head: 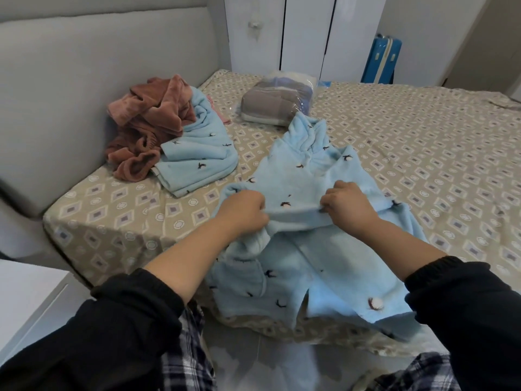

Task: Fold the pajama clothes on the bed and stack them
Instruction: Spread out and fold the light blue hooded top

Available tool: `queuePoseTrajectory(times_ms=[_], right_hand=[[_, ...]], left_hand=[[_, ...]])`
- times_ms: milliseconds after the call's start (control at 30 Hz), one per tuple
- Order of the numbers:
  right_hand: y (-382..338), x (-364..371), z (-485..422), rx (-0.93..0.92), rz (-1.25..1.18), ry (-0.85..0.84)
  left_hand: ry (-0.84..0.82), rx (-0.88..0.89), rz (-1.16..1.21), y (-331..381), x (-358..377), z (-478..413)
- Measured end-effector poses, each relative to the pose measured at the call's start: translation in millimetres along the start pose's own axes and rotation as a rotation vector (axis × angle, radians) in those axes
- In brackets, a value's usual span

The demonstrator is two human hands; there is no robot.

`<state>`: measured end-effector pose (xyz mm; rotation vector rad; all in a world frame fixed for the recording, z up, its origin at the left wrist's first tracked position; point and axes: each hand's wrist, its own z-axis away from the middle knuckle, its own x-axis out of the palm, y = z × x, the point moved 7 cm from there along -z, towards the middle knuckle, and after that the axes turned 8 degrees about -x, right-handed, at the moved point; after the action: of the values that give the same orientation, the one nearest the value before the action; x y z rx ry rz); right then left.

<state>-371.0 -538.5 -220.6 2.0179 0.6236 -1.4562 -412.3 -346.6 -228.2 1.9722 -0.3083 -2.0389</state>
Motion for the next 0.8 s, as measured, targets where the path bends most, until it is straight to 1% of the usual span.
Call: queuePoseTrajectory(times_ms=[33, 67, 100, 133, 167, 200, 233, 300, 333, 367, 400, 433, 467, 500, 533, 567, 600, 633, 667, 700, 733, 767, 800], right_hand=[[2, -15, -2, 0.021, -0.027, 0.161], [5, -25, -2, 0.052, -0.060, 0.264], [7, -28, -5, 0.072, -0.079, 0.273], [9, -24, -8, 0.080, -0.086, 0.211], [8, -18, -11, 0.078, -0.069, 0.114], [7, -14, -11, 0.074, -0.050, 0.047], [6, -13, -11, 0.060, -0.041, 0.077], [3, -19, -6, 0.060, -0.065, 0.188], [1, -18, -5, 0.047, -0.085, 0.187], [-2, -12, -4, 0.021, -0.082, 0.142], [-5, -2, -2, -0.004, -0.073, 0.053], [-6, 7, 1, -0.014, -0.081, -0.018], [-7, 13, 6, -0.020, -0.103, -0.033], [-8, 16, 12, -0.026, -0.135, -0.038], [-10, 19, 18, -0.032, -0.150, -0.036], [-14, 28, 24, -0.055, -0.140, -0.082], [-18, 40, 31, -0.073, -0.119, -0.171], [-18, 52, 38, -0.072, -0.118, -0.278], [-16, 61, 46, -0.050, -0.131, -0.360], [-12, 66, 52, -0.022, -0.159, -0.385], [-9, 68, 56, 0.005, -0.182, -0.379], [-8, 68, 58, 0.025, -0.198, -0.356], [-7, 66, 60, 0.036, -0.208, -0.329]], left_hand=[[0.193, 0.046, 0.072, 2, -20, 3], [0.376, 0.132, 0.079, 7, -36, 10], [0.456, 0.223, 0.013, 13, -42, 15], [0.398, 0.299, -0.150, 23, -37, 18], [0.294, 0.334, -0.320, 27, -26, 19], [0.206, 0.309, -0.468, 24, -18, 18], [0.235, 0.311, -0.504, 23, -20, 20], [0.398, 0.345, -0.436, 26, -36, 26], [0.439, 0.337, -0.431, 24, -38, 27], [0.367, 0.323, -0.491, 24, -28, 26], [0.226, 0.319, -0.551, 21, -9, 27], [0.046, 0.323, -0.611, 19, 14, 30], [-0.076, 0.365, -0.627, 20, 31, 37], [-0.158, 0.423, -0.620, 21, 44, 45], [-0.233, 0.481, -0.583, 23, 54, 52], [-0.341, 0.508, -0.537, 22, 65, 57], [-0.463, 0.502, -0.477, 20, 74, 60], [-0.603, 0.454, -0.366, 17, 80, 61], [-0.687, 0.382, -0.224, 15, 84, 57], [-0.660, 0.296, -0.093, 12, 82, 48], [-0.537, 0.203, -0.011, 4, 75, 33], [-0.357, 0.110, -0.005, -9, 68, 18], [-0.188, 0.023, -0.072, -25, 62, 7]])
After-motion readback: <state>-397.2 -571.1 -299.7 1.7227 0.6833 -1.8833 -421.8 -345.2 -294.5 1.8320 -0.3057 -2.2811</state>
